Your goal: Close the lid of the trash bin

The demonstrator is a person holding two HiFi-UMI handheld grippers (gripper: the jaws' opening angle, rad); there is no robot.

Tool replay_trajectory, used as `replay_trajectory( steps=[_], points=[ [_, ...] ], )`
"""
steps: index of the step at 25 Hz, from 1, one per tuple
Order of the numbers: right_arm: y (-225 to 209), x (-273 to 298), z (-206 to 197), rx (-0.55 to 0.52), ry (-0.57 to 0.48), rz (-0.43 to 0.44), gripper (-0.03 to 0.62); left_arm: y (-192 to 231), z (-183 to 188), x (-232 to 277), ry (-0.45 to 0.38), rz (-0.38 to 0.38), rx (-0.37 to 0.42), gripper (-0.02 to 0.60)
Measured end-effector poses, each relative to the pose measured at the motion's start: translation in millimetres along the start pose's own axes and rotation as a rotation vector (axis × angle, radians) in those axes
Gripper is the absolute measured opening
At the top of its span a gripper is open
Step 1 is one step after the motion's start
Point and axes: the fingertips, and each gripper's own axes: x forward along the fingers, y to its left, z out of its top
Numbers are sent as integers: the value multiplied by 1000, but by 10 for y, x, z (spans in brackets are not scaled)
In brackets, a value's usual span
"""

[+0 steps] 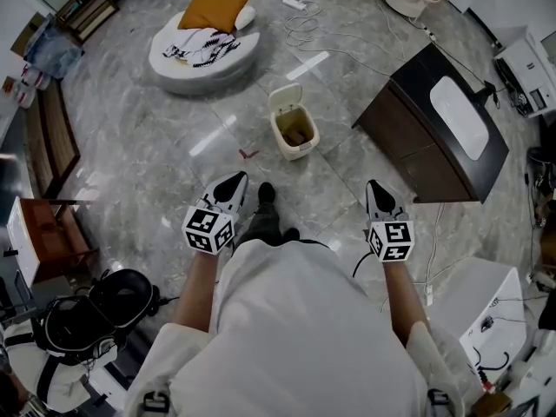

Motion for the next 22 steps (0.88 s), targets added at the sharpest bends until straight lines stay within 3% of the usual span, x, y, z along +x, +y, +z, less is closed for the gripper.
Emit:
replay_trajectory(
  steps=[22],
  points=[
    [-205, 1012, 434, 14, 62, -45, 34, 899, 452, 1061, 59, -77, 6, 18]
  ],
)
